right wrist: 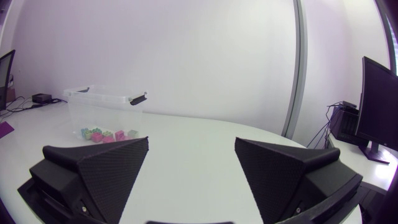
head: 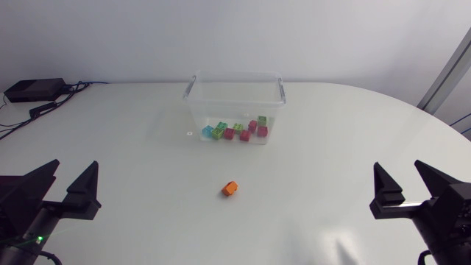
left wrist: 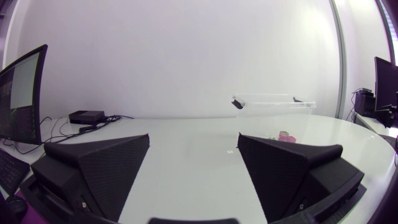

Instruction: Place the duplo bricks in the container

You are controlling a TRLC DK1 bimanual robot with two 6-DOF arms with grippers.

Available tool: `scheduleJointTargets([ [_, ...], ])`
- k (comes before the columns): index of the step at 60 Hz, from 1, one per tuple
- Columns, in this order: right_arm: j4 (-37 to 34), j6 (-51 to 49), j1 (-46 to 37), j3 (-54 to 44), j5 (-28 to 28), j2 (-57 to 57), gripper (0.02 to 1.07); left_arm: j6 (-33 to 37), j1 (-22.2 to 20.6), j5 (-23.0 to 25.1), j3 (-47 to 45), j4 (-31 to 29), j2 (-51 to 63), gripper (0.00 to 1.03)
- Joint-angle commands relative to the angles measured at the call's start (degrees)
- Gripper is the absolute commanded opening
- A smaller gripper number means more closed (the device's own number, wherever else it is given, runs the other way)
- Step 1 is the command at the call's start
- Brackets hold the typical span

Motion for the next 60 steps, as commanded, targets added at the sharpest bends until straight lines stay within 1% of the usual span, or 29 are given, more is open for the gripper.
scheduleJointTargets([
  [1, 0.6, -1.0, -0.5, -1.2, -0.5, -0.5, 1.02, 0.1, 0.5, -0.2, -1.0, 0.0, -0.6, 1.0],
  [33, 0.6, 0.0, 0.4, -1.2, -0.5, -0.5, 1.02, 0.8, 0.9, -0.2, -0.9, -0.2, -0.6, 1.0],
  [36, 0.6, 0.0, 0.4, -1.2, -0.5, -0.5, 1.02, 3.5, 2.1, -0.2, -0.9, -0.2, -0.6, 1.0],
  [43, 0.6, 0.0, 0.4, -1.2, -0.5, -0.5, 1.02, 3.7, 4.5, 0.0, -0.9, -0.2, -0.6, 1.0],
  [46, 0.6, 0.0, 0.4, -1.2, -0.5, -0.5, 1.02, 3.4, 3.9, 0.8, -0.9, -0.2, -0.6, 1.0],
  [52, 0.6, 0.0, 0.4, -1.2, -0.5, -0.5, 1.02, 3.3, 0.7, 0.8, -0.9, -0.1, -0.7, 1.0],
  [56, 0.6, 0.0, 0.4, -1.2, -0.5, -0.5, 1.02, 3.6, 0.7, 0.8, -0.9, -0.2, -0.6, 1.0],
  [60, 0.6, 0.0, 0.4, -1.2, -0.5, -0.5, 1.02, 6.0, 0.7, 0.9, -0.9, -0.2, -0.7, 0.99],
])
